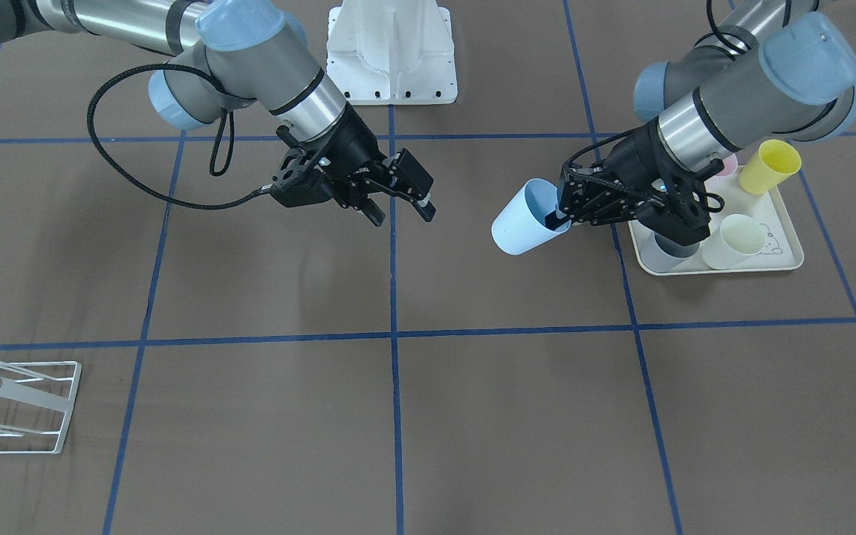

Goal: Transfer IKEA cup to right arm and place on rack

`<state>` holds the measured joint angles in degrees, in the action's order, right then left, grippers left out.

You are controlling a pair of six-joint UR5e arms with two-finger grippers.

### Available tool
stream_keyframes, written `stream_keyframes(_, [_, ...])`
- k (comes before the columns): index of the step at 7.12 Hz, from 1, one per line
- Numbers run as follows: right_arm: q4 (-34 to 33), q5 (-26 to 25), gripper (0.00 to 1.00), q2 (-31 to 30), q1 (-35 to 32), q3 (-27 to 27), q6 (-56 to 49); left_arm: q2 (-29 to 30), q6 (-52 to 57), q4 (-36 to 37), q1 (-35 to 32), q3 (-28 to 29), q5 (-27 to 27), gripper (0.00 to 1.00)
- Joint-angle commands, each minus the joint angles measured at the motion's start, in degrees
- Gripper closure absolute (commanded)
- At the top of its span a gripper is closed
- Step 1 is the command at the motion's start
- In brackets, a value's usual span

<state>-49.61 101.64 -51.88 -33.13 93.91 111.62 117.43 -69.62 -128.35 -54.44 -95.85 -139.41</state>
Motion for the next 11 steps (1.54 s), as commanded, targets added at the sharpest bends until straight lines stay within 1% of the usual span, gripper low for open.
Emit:
stream_keyframes(1, [12.46,-10.09,0.0,-0.24,1.74,-2.58,26.44,2.79,-5.43,-0.32,0.04,0.31,0.46,1.0])
stream_keyframes(2, [16.61,-12.06,0.0,-0.15,2.63,-3.81,28.46,3.84,-7.87,-1.28,0.12,0.31,3.33,1.0])
stream_keyframes(3, [17.34,-12.25,0.0,0.02,2.72,-3.91,30.39,3.68,-14.95,-8.08,0.99,0.31,6.23,1.0])
stream_keyframes(4, [17.53,-12.26,0.0,0.03,2.64,-3.56,32.59,2.81,-23.72,-17.46,1.18,1.53,8.69,1.0])
stream_keyframes(5, [18.57,-12.26,0.0,0.29,2.64,-3.21,33.48,2.19,-32.77,-28.77,1.44,4.41,11.68,1.0])
stream_keyframes(6, [25.46,-13.56,0.0,-0.58,2.46,-3.82,37.31,1.49,-40.52,-39.94,1.53,8.1,13.62,1.0])
stream_keyframes(7, [30.31,-15.14,0.0,-2.16,2.55,-3.91,39.35,1.05,-42.94,-46.57,1.79,10.57,14.08,1.0])
stream_keyframes(8, [33.06,-15.42,0.0,-2.26,2.46,-4.09,39.46,1.04,-43.05,-47.34,1.97,10.68,14.08,1.0])
stream_keyframes(11, [34.4,-16.12,0.0,-2.26,2.55,-4.79,39.46,1.57,-43.05,-48.05,4.16,10.07,14.08,1.0])
